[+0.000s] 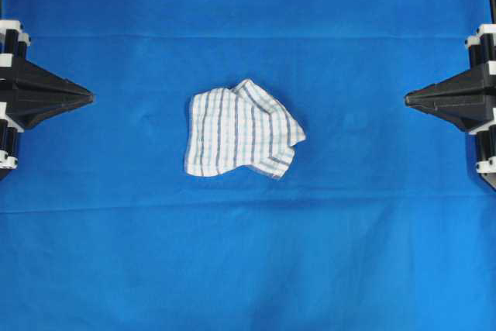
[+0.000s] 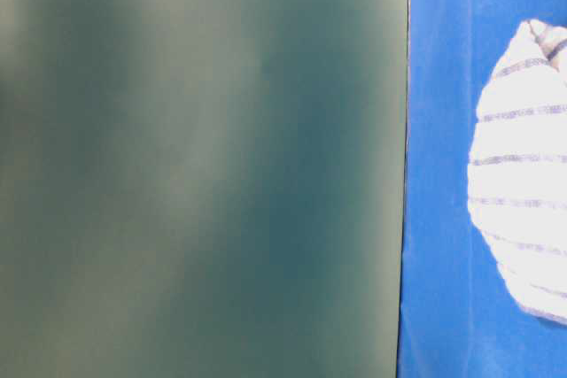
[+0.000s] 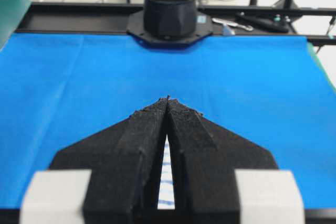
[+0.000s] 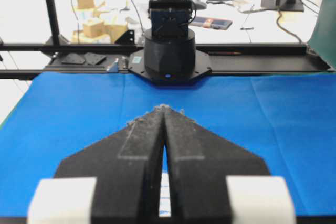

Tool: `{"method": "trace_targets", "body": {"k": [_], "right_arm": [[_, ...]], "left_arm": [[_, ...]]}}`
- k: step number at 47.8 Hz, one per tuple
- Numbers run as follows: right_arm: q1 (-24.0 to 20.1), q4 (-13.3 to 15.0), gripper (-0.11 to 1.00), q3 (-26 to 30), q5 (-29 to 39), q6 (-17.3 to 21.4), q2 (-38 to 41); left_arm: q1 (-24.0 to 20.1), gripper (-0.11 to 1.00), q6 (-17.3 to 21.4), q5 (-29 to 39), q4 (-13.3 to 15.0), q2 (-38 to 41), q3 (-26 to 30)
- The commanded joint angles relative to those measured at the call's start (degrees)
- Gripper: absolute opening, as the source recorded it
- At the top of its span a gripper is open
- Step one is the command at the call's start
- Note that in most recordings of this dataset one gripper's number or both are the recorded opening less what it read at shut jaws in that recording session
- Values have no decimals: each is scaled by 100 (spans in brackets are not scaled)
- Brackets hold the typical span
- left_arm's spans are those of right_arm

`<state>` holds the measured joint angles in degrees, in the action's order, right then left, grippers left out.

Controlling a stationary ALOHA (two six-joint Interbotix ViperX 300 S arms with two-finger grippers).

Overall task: Hand over the towel.
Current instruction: 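Move the left gripper toward the white blue-striped towel, then close the left gripper on the towel and lift it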

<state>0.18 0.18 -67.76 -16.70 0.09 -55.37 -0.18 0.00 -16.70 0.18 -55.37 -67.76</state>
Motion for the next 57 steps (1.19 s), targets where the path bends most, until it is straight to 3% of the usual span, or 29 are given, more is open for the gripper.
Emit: {"method": "trace_targets", "body": {"k": [1,12,28,33,39,43,46,57], "right_arm": [[9,-9,0,185,-62,-9,53],[44,-9,0,272,18,0,149],[88,-35,0,299,70,44,413],[88,-35,0,299,97,44,413],[88,-35,0,290,202,62,422],[88,-35,0,290,264,88,431],[88,-44,0,281,299,114,448],[88,-35,0,264,360,132,519]], "left_arm": [[62,0,-18,-62,105,185,141],[62,0,-35,-369,123,905,396],[-9,2,-9,-694,114,2487,1283],[-53,25,-44,-659,149,3085,1635],[-53,66,-18,-387,149,3814,2162],[-97,87,-35,0,149,4245,2479],[-141,93,-44,281,149,4597,2716],[-141,93,-53,976,149,6038,3577]]}}
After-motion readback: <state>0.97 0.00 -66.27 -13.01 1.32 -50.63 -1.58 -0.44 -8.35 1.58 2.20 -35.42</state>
